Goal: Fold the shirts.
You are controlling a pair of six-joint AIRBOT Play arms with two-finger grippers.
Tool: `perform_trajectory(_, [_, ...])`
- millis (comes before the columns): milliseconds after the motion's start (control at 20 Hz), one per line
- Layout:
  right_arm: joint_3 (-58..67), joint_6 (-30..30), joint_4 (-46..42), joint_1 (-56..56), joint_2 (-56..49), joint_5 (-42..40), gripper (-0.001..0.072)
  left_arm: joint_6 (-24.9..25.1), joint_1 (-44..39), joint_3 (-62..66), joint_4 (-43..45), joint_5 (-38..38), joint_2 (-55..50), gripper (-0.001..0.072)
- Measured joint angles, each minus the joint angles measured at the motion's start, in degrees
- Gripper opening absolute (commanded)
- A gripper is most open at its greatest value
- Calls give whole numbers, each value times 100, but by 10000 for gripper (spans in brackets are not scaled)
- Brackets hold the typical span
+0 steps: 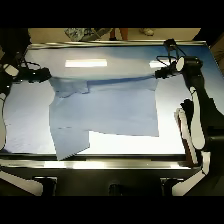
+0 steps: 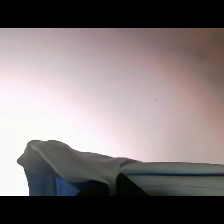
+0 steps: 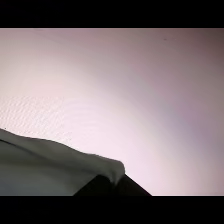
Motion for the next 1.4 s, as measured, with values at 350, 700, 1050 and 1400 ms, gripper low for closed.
perform_trajectory(350, [2,-160,-164,7,-61,1198,44,13,81,-2,267,-791,-103,31])
perform_trajectory(700, [-348,-647,367,7,-269,2892,44,15,111,-354,570,-2531,-310,31])
perform_trajectory(1050, [-391,-704,697,-44,-278,3261,482,-52,195,-295,573,-3117,-393,506])
perform_trajectory(1400, [-776,-999,710,-966,614,4522,466,-68,977,-944,553,-4116,393,503])
